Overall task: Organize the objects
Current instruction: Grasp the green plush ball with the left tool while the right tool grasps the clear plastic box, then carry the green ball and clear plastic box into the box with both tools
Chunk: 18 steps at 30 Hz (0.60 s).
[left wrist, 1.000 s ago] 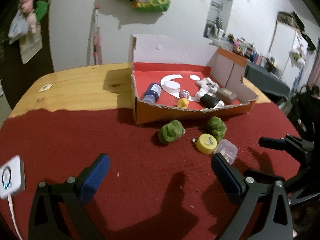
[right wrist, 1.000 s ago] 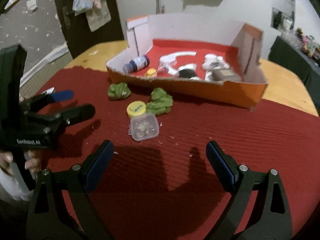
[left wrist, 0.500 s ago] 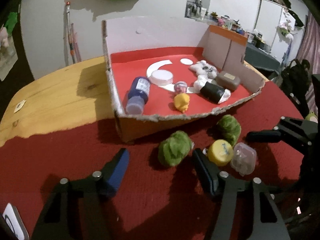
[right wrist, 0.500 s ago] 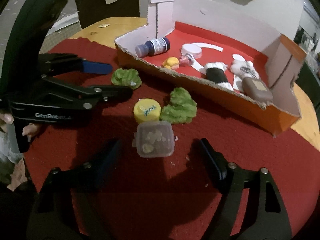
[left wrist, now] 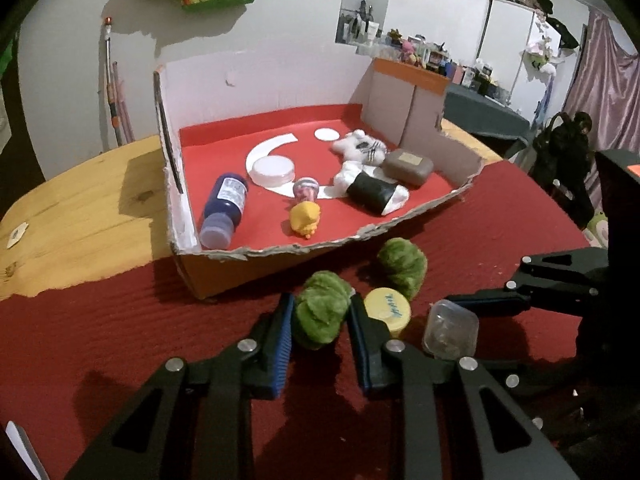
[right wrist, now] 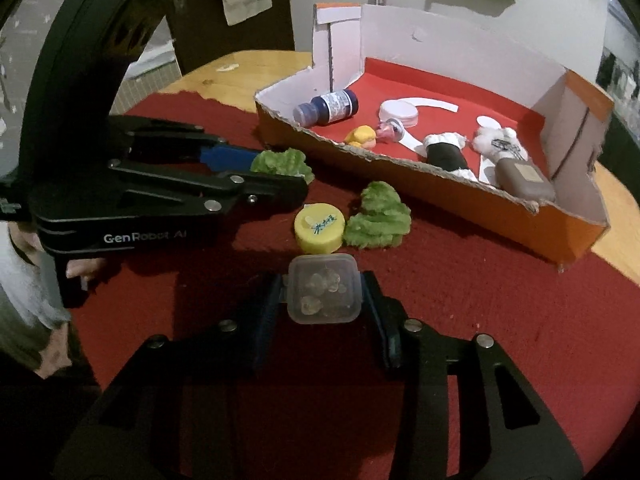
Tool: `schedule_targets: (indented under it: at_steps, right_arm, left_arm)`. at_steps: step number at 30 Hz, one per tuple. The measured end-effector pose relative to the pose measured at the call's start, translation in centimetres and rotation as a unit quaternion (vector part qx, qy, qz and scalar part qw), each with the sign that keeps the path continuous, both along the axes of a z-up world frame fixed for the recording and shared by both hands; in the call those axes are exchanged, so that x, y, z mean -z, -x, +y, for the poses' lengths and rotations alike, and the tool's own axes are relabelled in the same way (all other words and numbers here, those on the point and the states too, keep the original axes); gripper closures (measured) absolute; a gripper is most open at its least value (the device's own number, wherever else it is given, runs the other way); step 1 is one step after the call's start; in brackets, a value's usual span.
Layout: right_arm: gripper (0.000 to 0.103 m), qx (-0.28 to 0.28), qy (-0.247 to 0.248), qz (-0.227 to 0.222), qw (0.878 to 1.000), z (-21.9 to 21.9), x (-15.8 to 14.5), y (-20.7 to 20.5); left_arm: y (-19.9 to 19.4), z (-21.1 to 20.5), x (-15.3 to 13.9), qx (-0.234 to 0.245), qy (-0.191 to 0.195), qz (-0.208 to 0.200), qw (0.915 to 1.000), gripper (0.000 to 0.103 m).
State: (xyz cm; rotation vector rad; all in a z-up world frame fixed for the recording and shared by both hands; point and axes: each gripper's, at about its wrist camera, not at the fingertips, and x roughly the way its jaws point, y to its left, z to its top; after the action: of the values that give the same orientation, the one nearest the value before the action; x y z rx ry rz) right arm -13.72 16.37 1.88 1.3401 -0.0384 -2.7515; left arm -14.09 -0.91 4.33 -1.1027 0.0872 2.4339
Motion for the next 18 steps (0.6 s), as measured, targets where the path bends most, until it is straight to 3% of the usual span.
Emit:
schedule_targets:
  at_steps: [18]
  right_arm:
    - [0.065,0.017,0.003,0.050,0.999,-0.6,-3.8,-4.1]
  left_arm:
    - [-5.4,-0.1,-3.9,-0.013,-0.041,0.042,0.9982,0.076]
